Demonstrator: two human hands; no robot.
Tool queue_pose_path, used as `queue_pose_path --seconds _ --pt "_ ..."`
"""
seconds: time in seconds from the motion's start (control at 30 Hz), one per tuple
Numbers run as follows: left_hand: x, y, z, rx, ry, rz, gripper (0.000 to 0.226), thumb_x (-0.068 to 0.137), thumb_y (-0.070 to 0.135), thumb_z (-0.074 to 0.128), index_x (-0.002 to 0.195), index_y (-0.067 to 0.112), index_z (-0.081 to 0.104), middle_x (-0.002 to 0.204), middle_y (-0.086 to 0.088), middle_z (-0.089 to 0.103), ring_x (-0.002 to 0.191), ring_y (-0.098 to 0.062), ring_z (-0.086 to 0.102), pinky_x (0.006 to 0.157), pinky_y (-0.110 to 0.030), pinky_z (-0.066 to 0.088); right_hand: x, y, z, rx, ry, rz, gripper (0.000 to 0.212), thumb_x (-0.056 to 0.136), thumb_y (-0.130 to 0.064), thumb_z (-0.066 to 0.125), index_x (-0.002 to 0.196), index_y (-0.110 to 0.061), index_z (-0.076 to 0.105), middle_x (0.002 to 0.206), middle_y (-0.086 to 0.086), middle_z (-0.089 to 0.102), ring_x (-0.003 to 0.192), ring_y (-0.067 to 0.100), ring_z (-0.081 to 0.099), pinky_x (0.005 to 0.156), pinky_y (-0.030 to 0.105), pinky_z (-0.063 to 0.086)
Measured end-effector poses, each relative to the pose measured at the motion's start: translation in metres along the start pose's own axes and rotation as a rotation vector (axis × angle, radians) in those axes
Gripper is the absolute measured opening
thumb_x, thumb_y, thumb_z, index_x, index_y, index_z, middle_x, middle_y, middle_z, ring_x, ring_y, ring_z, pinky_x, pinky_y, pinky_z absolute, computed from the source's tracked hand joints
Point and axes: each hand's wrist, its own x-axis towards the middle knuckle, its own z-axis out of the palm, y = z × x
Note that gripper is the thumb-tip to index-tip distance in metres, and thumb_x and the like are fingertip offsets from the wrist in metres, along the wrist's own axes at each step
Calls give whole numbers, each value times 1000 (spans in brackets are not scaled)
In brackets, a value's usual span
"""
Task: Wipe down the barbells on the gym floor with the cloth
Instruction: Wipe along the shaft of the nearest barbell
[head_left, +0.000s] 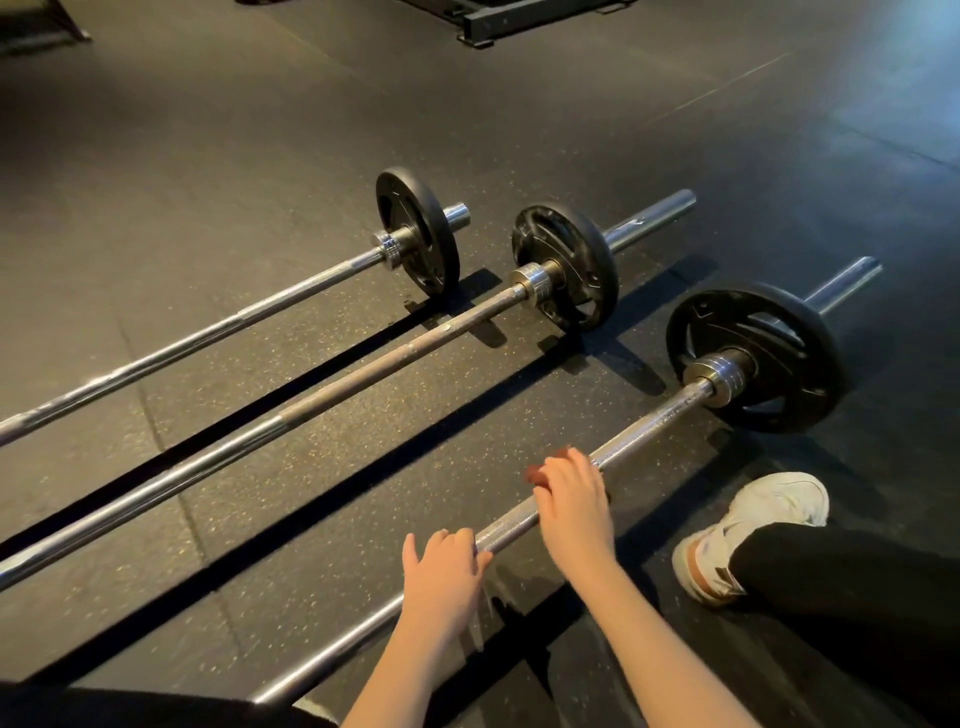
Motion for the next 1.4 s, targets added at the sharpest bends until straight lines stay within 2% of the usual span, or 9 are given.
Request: queue_pose_path --seconds 0.13,0.37,0.47,0.6,0.73,1.0,1.17,1.27,1.4 --pt "-3 2 -4 -29 20 2 16 101 40 36 95 27 43 104 11 56 116 -12 47 116 -48 10 -2 -5 -9 -47 -144 -215 25 101 -29 43 118 -23 60 130 -7 52 139 12 27 118 31 15" --pt "-11 -7 -2 -63 74 -1 12 100 37 41 91 30 42 90 16 46 113 -10 49 116 -47 9 -8 -18 6 9 52 61 26 99 -27 47 120 -18 60 133 -5 53 142 18 27 117 37 25" --pt "-13 -7 -2 -58 95 -7 12 100 39 42 93 29 44 91 16 46 114 -9 48 116 -48 9 -23 -32 17 -5 -85 -172 25 100 -29 45 117 -21 61 127 -6 55 138 15 30 118 33 20" --pt "-18 -18 -1 -28 103 -28 18 100 38 42 109 28 54 106 12 57 121 -11 44 115 -50 6 13 -3 -11 -126 -143 -145 23 99 -34 45 110 -20 61 116 -3 56 120 18 45 114 35 26" --pt "-29 -28 1 -42 120 -52 23 100 36 42 119 29 53 113 11 59 126 -12 41 115 -51 5 -6 -15 9 -37 7 18 21 99 -28 49 114 -18 60 126 -2 55 136 21 35 115 39 29" --pt "-40 -37 1 8 141 -44 32 101 31 40 132 30 43 130 11 53 135 -14 34 117 -52 7 -5 -31 1 -101 -193 -189 23 98 -34 46 106 -27 66 105 -7 57 108 17 49 95 32 39" --pt "-54 -38 3 -16 154 -53 43 102 27 39 144 28 31 145 10 41 143 -16 22 117 -51 4 -22 -45 14 -33 -86 -52 21 99 -28 49 113 -21 62 123 -4 55 130 17 38 110 36 34" --pt "-58 -41 2 -14 134 -79 48 102 28 38 148 27 25 152 11 34 147 -17 14 117 -51 2 -33 -69 20 -75 -235 -267 24 100 -30 47 114 -24 65 115 -3 56 114 17 47 102 34 37" --pt "-61 -50 4 -33 139 -82 49 102 25 38 149 27 24 153 11 32 147 -17 11 118 -51 1 -14 -50 10 -127 -214 -175 26 97 -39 46 105 -27 67 102 -5 58 99 16 49 95 33 41"
